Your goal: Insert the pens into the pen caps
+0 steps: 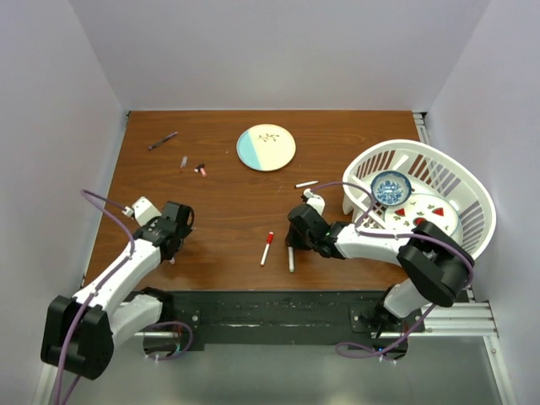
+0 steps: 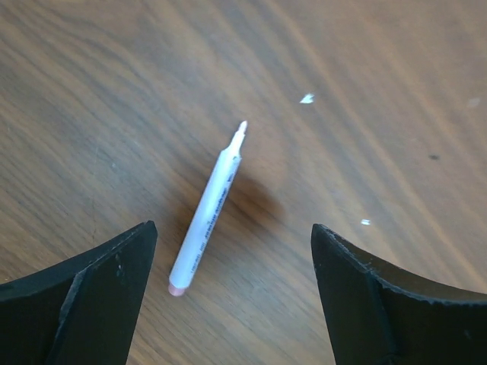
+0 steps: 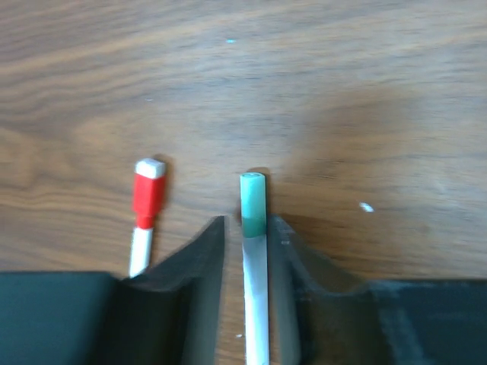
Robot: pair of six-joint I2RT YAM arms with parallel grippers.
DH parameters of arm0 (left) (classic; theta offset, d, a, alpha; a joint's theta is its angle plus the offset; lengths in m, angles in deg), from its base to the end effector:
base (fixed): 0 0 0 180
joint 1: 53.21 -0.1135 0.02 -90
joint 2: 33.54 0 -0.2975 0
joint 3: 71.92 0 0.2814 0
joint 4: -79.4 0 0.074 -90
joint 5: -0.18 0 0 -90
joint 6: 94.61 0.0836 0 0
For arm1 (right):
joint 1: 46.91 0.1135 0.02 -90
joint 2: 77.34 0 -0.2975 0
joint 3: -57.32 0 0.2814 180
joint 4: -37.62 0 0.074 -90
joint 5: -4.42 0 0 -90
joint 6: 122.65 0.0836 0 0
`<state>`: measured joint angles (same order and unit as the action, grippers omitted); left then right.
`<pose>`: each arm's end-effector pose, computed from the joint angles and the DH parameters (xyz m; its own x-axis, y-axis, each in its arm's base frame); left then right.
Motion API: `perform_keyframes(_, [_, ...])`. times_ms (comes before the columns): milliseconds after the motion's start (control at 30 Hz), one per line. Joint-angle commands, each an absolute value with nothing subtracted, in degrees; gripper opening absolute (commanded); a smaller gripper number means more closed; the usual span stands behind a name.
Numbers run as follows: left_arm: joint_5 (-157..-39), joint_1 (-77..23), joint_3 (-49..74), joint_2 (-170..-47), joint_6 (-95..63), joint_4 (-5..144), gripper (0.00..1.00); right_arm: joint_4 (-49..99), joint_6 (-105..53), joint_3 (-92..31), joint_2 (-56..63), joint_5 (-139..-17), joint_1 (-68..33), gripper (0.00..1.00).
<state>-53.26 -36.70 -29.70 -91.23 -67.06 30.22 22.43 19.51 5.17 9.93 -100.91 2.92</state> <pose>0.1988 -0.0070 0.1623 -0.3863 -0.6283 -0.6753 -0.7757 0.6174 -0.1306 0.2328 0.2415 0.1298 -0.8005 0.2325 -0.5524 0.0067 0.9251 0.3795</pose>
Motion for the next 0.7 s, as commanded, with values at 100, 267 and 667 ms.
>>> perform_keyframes(100, [-50.8,-37.4,-31.6,-97.1,-68.8,36.2,0.83,21.9,17.9,4.0,4.4,-100.3,3.1,0.48])
perform_keyframes(267, [-51.5,-38.2,-30.5,-102.3,-68.5,39.3,0.77,20.0,15.4,4.9,-2.4,-101.0,3.2,0.53])
perform_keyframes(667, [-57.5,-40.8,-30.2,-106.4,-64.8,41.9,0.08,17.4,13.0,8.4,-15.5,-102.4,3.2,0.53])
